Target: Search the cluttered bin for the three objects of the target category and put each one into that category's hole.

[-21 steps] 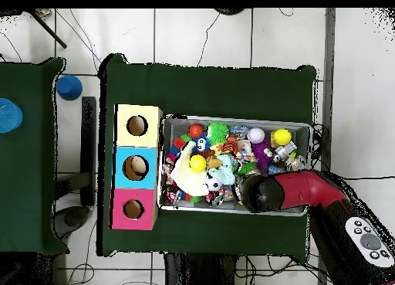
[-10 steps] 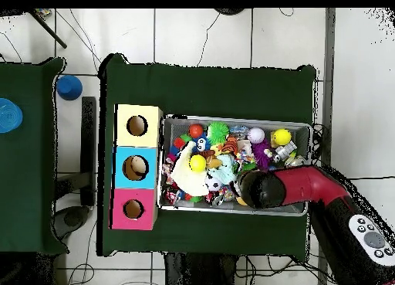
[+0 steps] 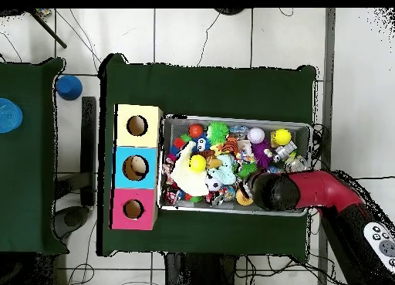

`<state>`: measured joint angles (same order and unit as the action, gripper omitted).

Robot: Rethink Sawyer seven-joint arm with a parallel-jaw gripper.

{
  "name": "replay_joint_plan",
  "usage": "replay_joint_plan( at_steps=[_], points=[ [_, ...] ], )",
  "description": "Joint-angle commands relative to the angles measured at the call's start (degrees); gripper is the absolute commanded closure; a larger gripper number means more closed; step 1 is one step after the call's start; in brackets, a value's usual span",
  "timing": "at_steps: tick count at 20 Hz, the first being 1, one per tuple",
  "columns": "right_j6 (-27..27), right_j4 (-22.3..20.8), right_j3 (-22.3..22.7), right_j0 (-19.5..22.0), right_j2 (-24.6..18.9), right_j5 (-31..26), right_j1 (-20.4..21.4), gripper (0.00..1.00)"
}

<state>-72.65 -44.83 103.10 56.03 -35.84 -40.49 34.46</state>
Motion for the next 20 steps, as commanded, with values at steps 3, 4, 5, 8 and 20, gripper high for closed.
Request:
replay_joint_plan(
  at_steps=[3,4,5,8,20],
  points=[
    [21.30,-2.16,-2.52,2.99,-4.00,-7.21,-1.05,0.00],
    [21.70,-2.11,-2.59,3.24,-4.19,-7.32,-0.95,0.00],
    [21.89,-2.19,-2.61,3.34,-4.26,-7.36,-0.96,0.00],
    [22.62,-2.36,-2.57,4.06,-4.58,-7.25,-1.00,0.00],
    [25.48,-4.74,-4.32,6.81,-4.40,-6.53,-3.72,0.00]
  ],
)
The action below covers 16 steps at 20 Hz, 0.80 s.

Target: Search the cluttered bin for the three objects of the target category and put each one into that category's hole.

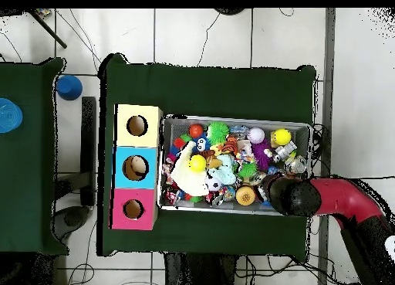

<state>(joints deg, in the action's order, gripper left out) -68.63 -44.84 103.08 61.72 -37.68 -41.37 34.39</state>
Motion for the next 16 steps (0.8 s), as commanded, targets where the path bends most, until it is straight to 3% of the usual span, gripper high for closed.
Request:
replay_joint_plan(
  at_steps=[1,16],
  points=[
    [21.60,-4.85,-4.39,1.30,-2.52,-5.62,-3.84,0.00],
    [21.00,-8.44,-4.80,3.06,-1.11,-3.28,-6.72,0.00]
  ],
)
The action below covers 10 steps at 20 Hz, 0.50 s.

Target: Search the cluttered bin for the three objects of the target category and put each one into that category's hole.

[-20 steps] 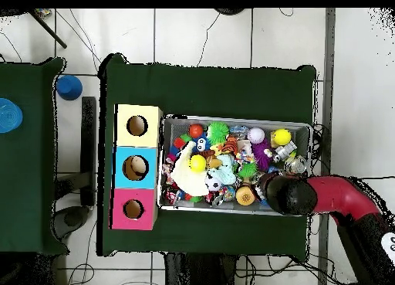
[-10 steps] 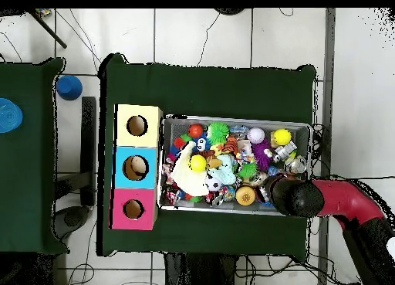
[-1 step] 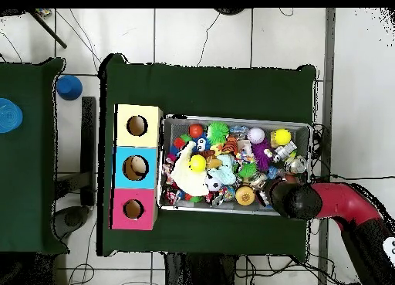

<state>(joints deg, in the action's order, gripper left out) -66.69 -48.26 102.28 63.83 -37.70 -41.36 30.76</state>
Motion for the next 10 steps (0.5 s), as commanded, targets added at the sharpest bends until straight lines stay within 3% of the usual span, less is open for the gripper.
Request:
replay_joint_plan(
  at_steps=[1,10],
  points=[
    [19.14,-5.23,-3.95,1.17,-1.11,-3.12,-3.26,0.00],
    [20.17,-7.23,-4.58,3.30,-1.61,-1.80,-5.52,0.00]
  ],
)
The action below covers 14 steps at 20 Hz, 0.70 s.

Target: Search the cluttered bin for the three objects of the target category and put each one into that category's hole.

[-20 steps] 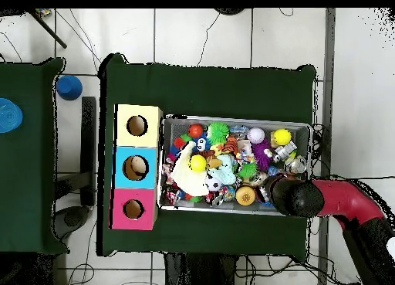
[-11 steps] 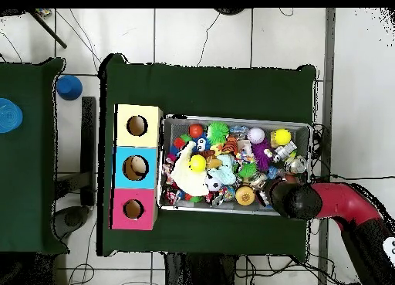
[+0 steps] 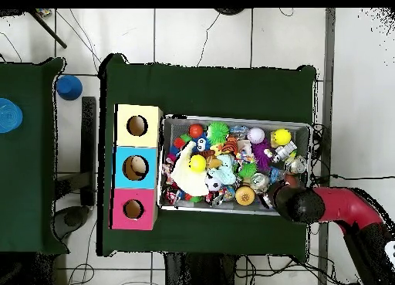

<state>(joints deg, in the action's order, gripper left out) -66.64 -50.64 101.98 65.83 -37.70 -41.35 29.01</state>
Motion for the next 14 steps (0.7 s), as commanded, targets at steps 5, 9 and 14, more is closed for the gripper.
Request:
replay_joint_plan(
  at_steps=[5,9,14],
  points=[
    [21.01,-5.37,-4.59,2.33,-1.86,-1.91,-4.36,0.00],
    [21.41,-5.53,-5.19,2.57,-2.13,-2.59,-4.62,0.00],
    [22.18,-4.78,-5.90,2.29,-2.49,-3.77,-4.18,0.00]
  ],
)
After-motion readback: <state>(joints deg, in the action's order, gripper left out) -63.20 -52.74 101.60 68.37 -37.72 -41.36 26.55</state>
